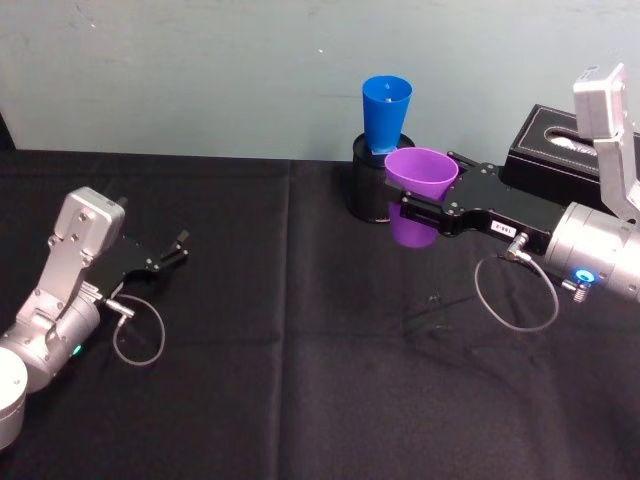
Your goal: Pick up one cup with a gripper and tap it against the other cup.
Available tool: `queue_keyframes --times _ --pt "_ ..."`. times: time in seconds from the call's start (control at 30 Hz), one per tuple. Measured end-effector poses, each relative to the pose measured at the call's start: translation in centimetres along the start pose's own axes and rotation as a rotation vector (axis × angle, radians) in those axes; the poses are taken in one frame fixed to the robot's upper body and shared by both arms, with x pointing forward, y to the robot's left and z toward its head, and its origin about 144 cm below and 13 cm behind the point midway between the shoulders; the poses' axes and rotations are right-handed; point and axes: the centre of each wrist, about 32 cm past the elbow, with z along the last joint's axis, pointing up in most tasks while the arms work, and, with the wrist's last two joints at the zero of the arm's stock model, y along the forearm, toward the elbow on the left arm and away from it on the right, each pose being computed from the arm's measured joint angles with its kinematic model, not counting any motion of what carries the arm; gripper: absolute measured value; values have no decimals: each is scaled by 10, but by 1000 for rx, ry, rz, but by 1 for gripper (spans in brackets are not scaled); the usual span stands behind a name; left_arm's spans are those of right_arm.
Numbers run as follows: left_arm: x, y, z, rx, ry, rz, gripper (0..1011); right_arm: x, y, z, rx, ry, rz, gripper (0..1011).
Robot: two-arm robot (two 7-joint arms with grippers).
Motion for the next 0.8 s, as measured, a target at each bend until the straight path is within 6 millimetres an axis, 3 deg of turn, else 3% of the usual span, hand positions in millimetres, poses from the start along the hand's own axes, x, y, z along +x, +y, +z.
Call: queue_keyframes --times 0.8 --pt "0 0 0 0 0 0 1004 0 0 0 0 0 0 732"
